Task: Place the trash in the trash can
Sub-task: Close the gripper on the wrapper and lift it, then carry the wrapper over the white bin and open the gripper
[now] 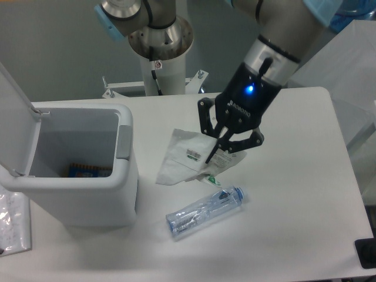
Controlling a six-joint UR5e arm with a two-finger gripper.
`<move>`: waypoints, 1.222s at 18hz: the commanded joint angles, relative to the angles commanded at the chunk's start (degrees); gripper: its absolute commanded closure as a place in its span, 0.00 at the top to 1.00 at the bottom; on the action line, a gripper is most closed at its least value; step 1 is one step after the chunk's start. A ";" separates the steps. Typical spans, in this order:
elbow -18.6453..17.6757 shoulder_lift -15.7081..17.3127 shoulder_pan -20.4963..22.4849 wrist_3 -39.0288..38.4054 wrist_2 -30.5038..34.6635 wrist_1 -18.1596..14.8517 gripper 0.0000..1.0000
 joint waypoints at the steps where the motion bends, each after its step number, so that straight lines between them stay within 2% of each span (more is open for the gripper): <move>1: -0.09 0.35 -1.58 -0.71 0.00 0.36 0.00; 7: -5.97 5.18 -7.30 -0.55 0.70 0.54 0.00; 11: -10.89 8.26 -8.80 0.16 1.05 0.63 0.00; 12: -11.86 8.78 -9.50 0.68 2.18 0.80 0.04; 14: -13.53 8.97 -11.43 2.78 6.39 0.98 0.34; 15: -14.15 8.97 -12.39 3.49 7.63 0.98 0.55; 16: -14.76 8.88 -12.93 3.59 7.99 1.07 0.93; 17: -14.94 8.88 -13.11 3.50 7.99 1.15 1.00; 22: -15.21 8.70 -13.02 3.15 8.43 1.42 1.00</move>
